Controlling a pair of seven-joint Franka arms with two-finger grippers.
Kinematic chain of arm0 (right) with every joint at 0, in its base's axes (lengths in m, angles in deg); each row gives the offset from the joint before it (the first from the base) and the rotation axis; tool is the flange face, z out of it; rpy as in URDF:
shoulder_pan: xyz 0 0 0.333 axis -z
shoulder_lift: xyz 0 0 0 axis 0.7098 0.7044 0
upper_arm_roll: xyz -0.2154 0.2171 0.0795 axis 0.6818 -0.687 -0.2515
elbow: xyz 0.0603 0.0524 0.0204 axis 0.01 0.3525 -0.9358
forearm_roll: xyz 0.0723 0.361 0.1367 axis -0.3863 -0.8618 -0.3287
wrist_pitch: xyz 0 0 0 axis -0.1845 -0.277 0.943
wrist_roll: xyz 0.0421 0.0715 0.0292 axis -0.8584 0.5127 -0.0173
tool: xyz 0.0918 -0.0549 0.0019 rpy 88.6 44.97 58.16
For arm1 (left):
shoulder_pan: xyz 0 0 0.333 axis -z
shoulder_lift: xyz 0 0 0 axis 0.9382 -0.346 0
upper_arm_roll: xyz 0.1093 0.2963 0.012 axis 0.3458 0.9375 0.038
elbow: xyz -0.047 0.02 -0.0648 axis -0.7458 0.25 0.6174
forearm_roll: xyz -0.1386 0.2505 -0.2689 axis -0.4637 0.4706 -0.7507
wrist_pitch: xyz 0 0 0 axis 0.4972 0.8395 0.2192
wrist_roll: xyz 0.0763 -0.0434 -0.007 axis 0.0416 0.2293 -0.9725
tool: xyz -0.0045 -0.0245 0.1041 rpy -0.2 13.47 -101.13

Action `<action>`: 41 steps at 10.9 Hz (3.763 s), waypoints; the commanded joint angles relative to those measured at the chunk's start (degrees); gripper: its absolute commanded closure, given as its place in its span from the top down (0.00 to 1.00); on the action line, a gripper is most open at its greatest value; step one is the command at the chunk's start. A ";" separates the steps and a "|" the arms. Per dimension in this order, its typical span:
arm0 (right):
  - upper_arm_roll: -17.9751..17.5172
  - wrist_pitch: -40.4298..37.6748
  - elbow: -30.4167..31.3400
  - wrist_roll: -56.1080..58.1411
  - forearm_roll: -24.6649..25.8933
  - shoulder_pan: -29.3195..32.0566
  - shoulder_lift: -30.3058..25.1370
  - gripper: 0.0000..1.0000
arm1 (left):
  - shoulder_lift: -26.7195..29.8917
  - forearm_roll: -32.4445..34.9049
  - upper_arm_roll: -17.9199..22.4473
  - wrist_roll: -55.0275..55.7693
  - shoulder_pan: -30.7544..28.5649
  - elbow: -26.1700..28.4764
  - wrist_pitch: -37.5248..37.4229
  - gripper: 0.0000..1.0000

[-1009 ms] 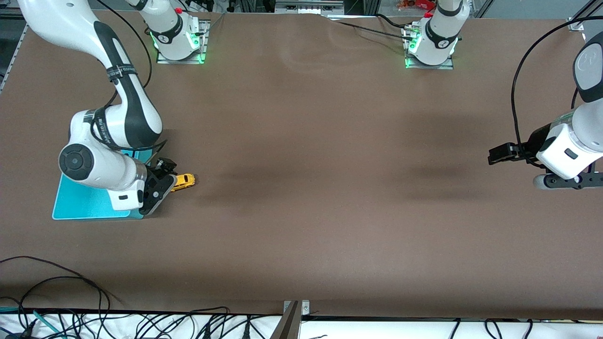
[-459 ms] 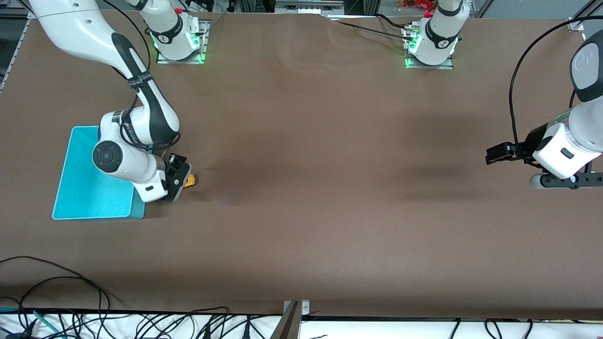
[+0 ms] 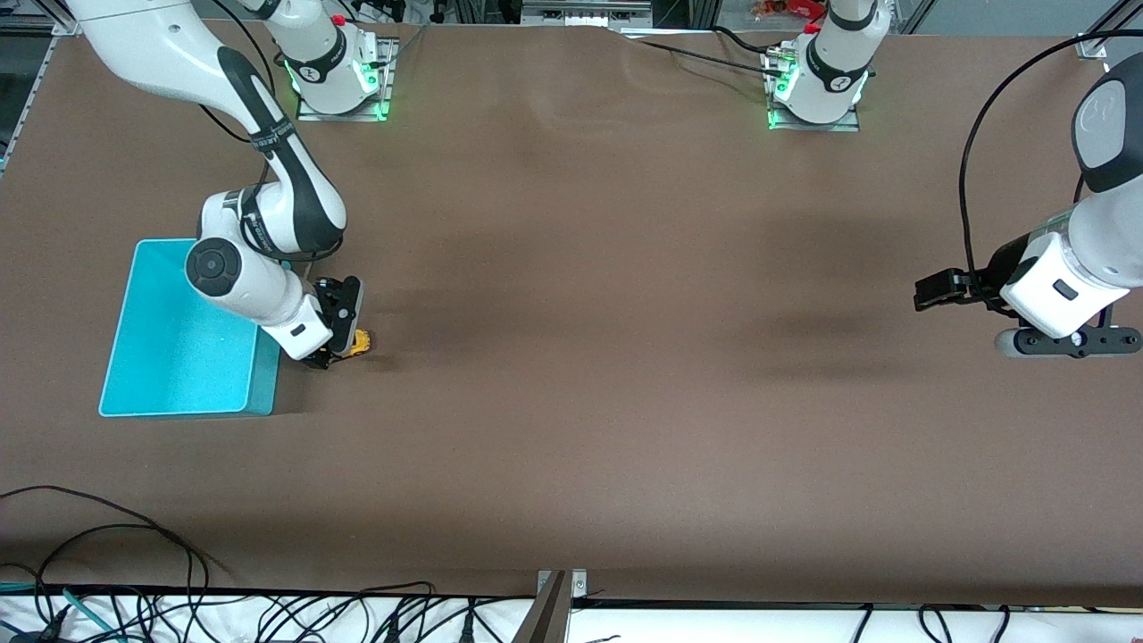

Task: Wind up and store yellow beetle car
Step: 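Reach the right gripper down to the car and grasp it, then lift the car with the right gripper and carry it over the box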

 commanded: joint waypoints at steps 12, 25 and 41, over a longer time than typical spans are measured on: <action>-0.27 8.59 1.68 19.00 0.52 3.03 2.91 1.00 | 0.12 0.60 -0.10 -0.70 0.80 -1.35 -0.93 1.00; -1.59 9.84 1.33 22.43 0.25 3.47 0.29 0.00 | 0.04 0.51 -0.10 -0.70 0.89 -1.35 -0.93 1.00; 11.06 -15.05 3.53 30.94 -0.54 10.13 -13.63 0.00 | -0.14 0.25 -0.10 -0.61 0.89 -1.35 -0.84 1.00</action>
